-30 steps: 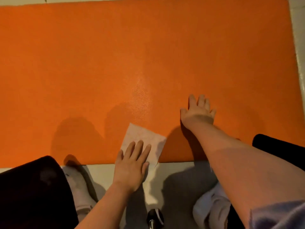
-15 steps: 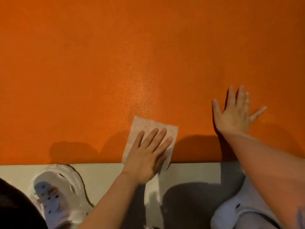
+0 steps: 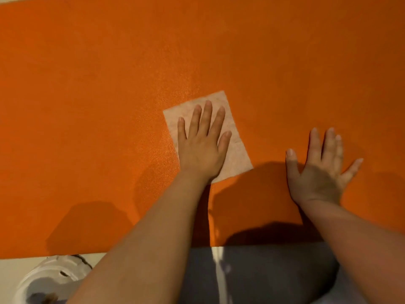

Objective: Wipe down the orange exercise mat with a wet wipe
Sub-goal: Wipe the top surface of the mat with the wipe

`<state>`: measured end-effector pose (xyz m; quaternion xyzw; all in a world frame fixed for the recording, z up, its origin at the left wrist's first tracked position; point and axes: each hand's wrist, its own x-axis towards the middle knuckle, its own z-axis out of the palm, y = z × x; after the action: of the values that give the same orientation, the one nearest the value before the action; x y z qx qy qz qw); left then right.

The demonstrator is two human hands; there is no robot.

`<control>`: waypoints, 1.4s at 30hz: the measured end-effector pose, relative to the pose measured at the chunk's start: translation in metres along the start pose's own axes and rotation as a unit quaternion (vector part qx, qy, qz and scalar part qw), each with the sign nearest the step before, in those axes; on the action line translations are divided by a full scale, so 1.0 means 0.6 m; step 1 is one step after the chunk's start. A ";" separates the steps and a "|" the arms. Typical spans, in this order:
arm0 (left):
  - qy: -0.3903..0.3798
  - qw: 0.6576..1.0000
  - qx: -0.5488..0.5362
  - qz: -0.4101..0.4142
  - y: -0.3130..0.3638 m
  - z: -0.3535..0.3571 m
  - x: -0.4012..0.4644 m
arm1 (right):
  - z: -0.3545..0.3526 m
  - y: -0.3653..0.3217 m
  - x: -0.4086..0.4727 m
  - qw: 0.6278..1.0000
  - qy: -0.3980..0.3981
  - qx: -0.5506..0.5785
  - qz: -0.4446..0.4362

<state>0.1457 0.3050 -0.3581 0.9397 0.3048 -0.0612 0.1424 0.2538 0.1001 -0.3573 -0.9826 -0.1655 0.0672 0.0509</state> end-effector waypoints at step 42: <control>0.050 0.994 0.031 -0.093 0.005 0.015 -0.007 | 0.007 -0.186 0.271 0.998 0.052 0.042 -0.001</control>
<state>0.1437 0.2979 -0.3651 0.9132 0.3955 -0.0363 0.0910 0.3697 0.2595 -0.3667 -0.9816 -0.1609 0.0225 0.1003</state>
